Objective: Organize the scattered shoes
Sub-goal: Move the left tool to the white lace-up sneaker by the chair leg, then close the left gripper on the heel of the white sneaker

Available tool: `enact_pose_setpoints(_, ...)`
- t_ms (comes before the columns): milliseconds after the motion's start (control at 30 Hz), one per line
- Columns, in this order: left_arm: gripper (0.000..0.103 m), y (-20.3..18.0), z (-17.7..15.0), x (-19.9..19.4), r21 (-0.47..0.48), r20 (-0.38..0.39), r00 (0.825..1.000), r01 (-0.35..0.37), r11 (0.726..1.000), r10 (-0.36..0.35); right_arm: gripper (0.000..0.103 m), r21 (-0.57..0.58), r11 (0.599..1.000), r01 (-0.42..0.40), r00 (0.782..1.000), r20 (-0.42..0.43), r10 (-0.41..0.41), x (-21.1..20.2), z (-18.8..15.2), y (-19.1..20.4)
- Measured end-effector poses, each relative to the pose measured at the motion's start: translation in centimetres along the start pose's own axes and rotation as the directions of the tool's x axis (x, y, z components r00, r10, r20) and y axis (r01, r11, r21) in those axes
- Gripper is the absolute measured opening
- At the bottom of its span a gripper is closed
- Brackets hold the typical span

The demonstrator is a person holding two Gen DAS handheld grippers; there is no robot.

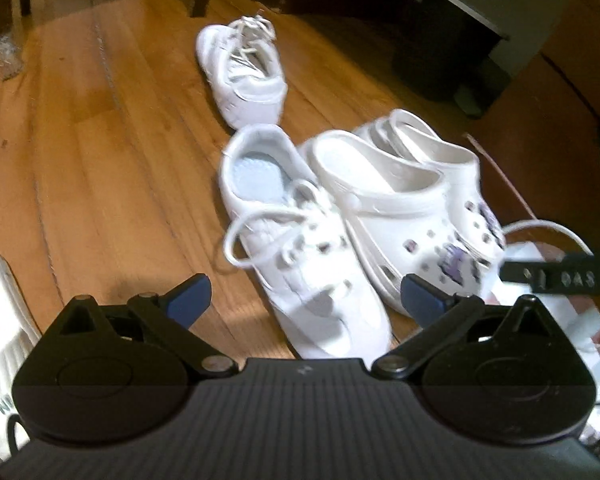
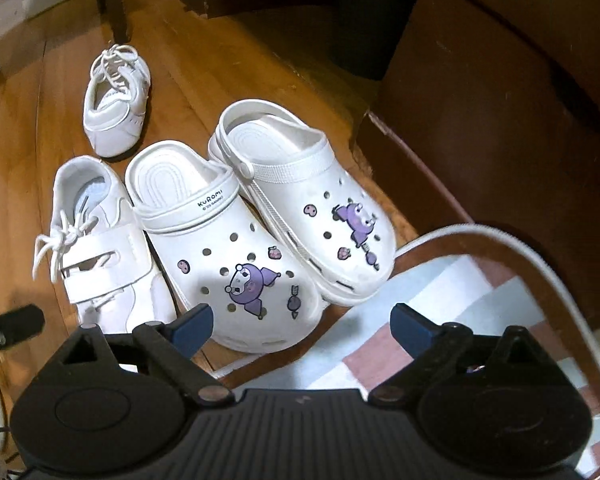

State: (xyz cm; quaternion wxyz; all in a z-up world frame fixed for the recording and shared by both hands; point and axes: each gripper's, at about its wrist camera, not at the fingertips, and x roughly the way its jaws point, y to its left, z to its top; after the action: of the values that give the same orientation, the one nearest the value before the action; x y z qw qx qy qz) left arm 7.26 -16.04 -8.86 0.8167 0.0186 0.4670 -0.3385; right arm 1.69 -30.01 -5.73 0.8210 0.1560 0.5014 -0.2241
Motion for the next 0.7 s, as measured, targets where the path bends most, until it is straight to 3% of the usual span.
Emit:
enact_pose_setpoints(100,0.103,1.3,3.2,1.5,-0.02,0.051,0.997,-0.055,0.998,0.056,0.096,0.024,1.0,-0.001,1.0,-0.01,0.001,0.5,-0.3,-0.7)
enact_pose_setpoints(300,0.101,3.9,9.4,4.8,-0.063,0.141,0.976,-0.158,0.985,0.166,0.096,0.089,0.987,-0.134,0.991,-0.006,0.135,1.4,2.2,0.5)
enact_pose_setpoints(433,0.095,3.9,11.5,8.8,-0.027,0.113,0.973,-0.199,0.98,0.201,0.096,0.071,0.976,-0.205,0.978,-0.019,0.206,2.0,4.1,2.4)
enact_pose_setpoints(600,0.094,4.0,14.1,13.8,0.02,0.08,0.966,-0.247,0.969,0.245,0.096,0.045,0.984,-0.17,0.985,-0.024,0.171,2.5,5.2,3.0)
enact_pose_setpoints(700,0.073,4.1,15.6,16.8,0.048,0.061,0.96,-0.275,0.96,0.272,0.096,0.053,0.983,-0.176,0.982,-0.065,0.18,3.2,5.1,2.6)
